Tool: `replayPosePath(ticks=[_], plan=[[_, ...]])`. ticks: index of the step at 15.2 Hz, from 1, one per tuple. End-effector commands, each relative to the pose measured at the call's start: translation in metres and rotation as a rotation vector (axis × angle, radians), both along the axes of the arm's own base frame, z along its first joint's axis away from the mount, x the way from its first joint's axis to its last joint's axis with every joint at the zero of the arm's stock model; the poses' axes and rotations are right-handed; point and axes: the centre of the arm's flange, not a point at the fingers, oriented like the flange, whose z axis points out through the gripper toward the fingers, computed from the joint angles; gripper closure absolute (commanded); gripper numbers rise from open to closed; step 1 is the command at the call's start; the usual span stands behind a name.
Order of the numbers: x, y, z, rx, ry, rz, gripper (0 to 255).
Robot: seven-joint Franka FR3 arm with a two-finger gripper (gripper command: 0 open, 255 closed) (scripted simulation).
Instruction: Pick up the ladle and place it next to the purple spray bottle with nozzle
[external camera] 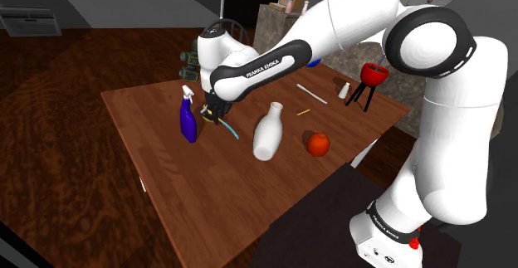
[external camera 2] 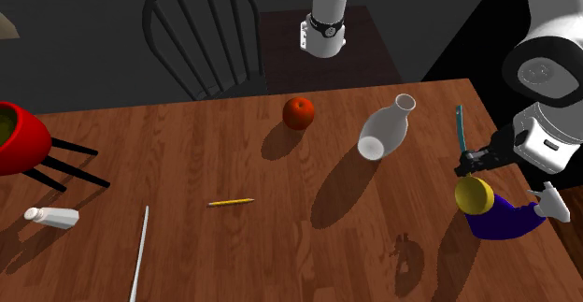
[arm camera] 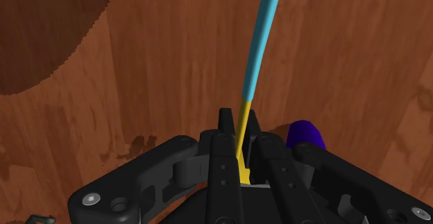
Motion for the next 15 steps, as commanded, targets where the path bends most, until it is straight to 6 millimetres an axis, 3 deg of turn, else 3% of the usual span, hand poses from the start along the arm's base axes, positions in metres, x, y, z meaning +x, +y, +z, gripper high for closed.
replayPosePath(ticks=[1,15], plan=[[0.0,0.0,-0.01,0.0,-0.001,0.0,255],[0.0,0.0,-0.084,0.0,-0.001,0.0,255]])
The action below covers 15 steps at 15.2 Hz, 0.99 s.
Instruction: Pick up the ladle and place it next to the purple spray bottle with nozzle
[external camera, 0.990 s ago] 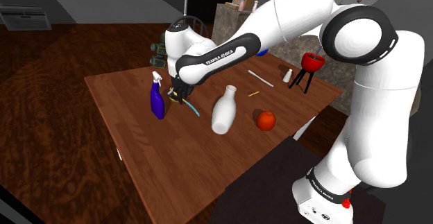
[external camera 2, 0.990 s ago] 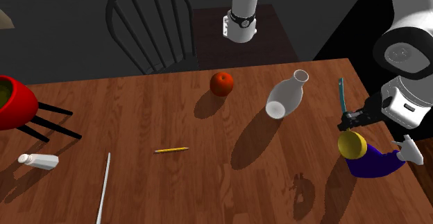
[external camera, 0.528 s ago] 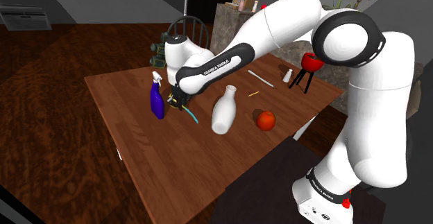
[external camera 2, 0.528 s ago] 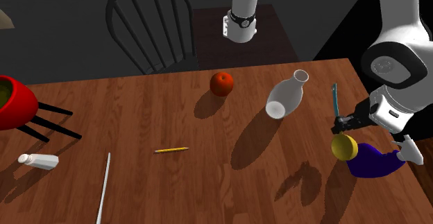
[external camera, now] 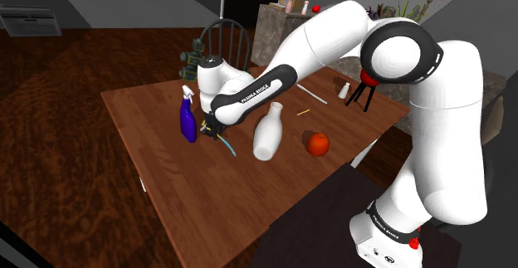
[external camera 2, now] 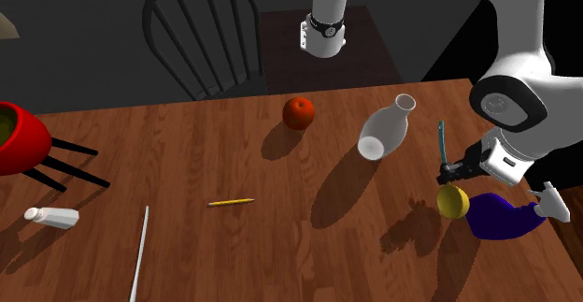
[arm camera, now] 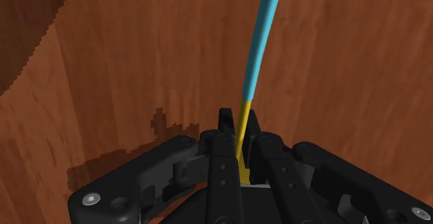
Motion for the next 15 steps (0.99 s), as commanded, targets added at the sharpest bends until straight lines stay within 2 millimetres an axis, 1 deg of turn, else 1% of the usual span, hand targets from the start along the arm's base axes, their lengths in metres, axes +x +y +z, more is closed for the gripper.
replayPosePath(ticks=[1,6,13,14,15], plan=[[0.001,0.0,-0.01,0.0,0.0,0.0,255],[0.001,0.0,-0.035,0.0,0.0,0.0,255],[0.001,0.0,-0.035,0.0,0.0,0.0,255],[0.001,0.0,-0.035,0.0,0.0,0.0,0],[0.001,0.0,-0.035,0.0,0.0,0.0,0]])
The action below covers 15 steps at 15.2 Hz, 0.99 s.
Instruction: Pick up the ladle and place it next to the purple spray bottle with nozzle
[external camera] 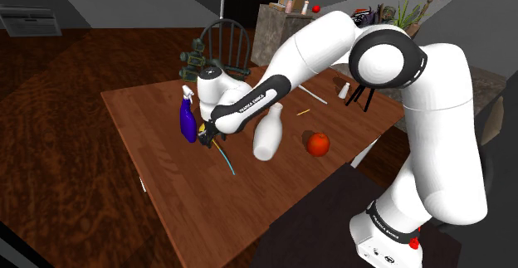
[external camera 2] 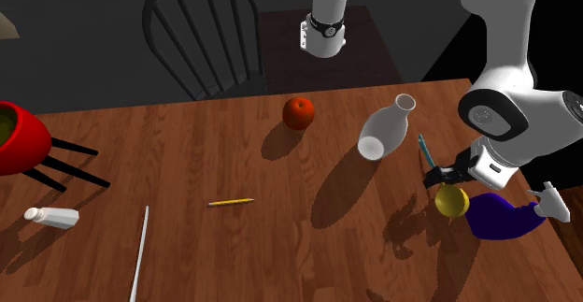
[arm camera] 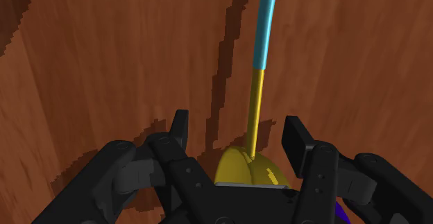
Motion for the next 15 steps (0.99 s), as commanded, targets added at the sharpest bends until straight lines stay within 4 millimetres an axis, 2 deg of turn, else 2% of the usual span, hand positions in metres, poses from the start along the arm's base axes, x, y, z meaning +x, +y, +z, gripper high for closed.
replayPosePath(ticks=[1,4,8,15], plan=[[0.0,0.0,0.0,0.0,0.0,0.0,0],[0.0,0.0,0.0,0.0,0.0,0.0,0],[-0.003,0.009,0.049,0.0,0.0,0.0,0],[-0.003,0.009,0.049,0.0,0.0,0.0,0]])
